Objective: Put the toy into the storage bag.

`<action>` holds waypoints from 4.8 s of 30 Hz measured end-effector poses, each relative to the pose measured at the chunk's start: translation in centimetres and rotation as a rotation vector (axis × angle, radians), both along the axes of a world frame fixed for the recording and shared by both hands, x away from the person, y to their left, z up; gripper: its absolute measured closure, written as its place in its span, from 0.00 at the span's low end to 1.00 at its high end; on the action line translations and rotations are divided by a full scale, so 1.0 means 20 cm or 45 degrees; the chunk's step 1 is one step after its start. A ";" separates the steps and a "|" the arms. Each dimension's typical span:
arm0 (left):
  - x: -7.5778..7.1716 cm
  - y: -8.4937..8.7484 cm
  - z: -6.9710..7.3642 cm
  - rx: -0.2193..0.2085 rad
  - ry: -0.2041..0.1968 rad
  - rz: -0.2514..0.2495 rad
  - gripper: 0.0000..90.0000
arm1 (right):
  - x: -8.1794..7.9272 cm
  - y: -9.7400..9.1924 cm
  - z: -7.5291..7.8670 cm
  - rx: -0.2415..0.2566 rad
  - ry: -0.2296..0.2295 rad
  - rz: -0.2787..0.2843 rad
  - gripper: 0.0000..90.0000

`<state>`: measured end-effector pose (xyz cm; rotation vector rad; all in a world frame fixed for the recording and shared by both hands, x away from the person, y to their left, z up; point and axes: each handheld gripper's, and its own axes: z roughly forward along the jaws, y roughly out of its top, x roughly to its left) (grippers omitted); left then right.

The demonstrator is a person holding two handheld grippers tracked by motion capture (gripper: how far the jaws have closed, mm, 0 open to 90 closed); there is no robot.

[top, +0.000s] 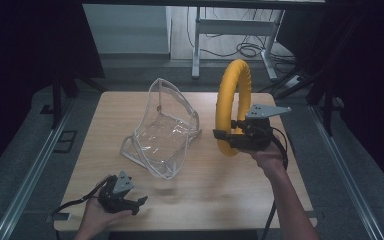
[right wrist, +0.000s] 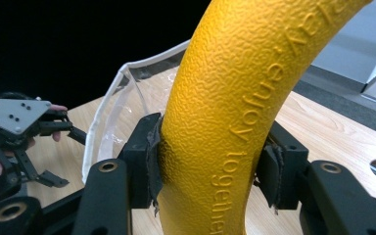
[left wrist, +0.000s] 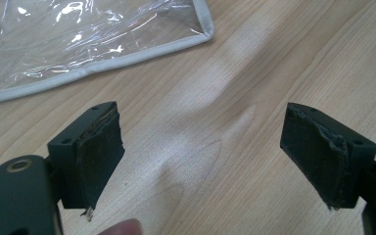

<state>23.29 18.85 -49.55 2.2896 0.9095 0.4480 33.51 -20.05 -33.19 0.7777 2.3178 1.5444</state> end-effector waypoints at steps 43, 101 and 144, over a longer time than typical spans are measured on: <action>0.00 0.01 0.00 0.018 -0.002 -0.009 0.17 | -0.04 0.18 0.15 0.189 -0.098 0.114 0.54; 0.00 0.02 0.02 0.000 -0.012 0.003 0.17 | -0.09 0.66 0.39 0.276 -0.228 0.437 0.54; 0.00 0.01 0.01 0.012 -0.005 -0.006 0.17 | 0.03 0.79 0.12 0.272 -0.037 0.506 0.54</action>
